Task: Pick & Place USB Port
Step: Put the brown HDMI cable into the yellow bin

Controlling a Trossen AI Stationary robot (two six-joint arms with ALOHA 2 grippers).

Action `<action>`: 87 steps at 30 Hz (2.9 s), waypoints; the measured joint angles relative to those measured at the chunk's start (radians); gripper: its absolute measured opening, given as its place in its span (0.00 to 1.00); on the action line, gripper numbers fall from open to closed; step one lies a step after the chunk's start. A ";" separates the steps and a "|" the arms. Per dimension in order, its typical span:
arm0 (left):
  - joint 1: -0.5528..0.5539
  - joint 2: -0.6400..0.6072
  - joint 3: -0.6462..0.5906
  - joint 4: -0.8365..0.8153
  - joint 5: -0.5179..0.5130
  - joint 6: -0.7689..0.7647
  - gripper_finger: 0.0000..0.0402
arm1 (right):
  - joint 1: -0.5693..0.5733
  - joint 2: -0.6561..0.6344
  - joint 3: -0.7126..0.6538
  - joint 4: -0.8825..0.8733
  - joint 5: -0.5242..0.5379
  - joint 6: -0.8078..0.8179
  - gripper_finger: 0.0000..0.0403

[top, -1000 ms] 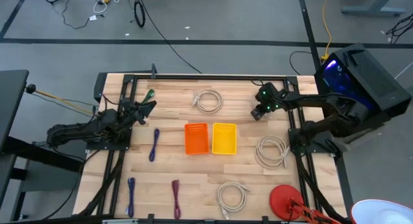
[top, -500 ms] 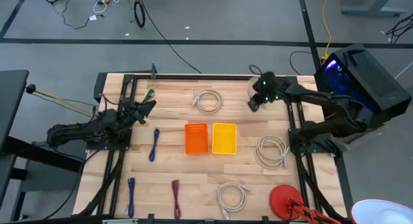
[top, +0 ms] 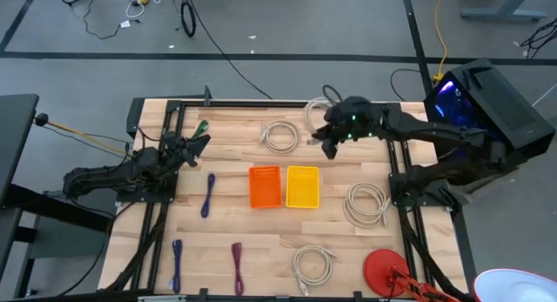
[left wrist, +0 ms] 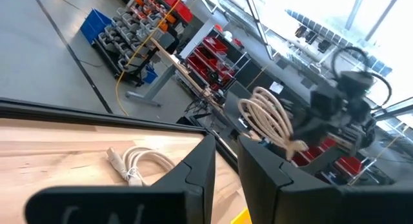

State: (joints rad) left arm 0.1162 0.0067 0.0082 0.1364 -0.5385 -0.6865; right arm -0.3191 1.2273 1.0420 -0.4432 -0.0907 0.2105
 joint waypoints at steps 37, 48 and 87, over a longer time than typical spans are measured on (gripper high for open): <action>0.000 0.000 0.000 -0.030 0.003 -0.036 0.17 | 0.518 0.356 0.001 0.321 0.179 0.291 0.05; 0.000 0.000 0.000 -0.030 0.083 -0.062 0.17 | 0.502 0.366 -0.010 0.273 0.335 0.397 0.05; 0.000 0.006 0.000 -0.017 0.203 -0.066 0.17 | 0.503 0.474 -0.031 0.349 0.283 0.475 0.17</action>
State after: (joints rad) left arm 0.1158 0.0128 0.0078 0.1196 -0.3359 -0.7522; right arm 0.1841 1.7012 1.0111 -0.0940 0.1921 0.6854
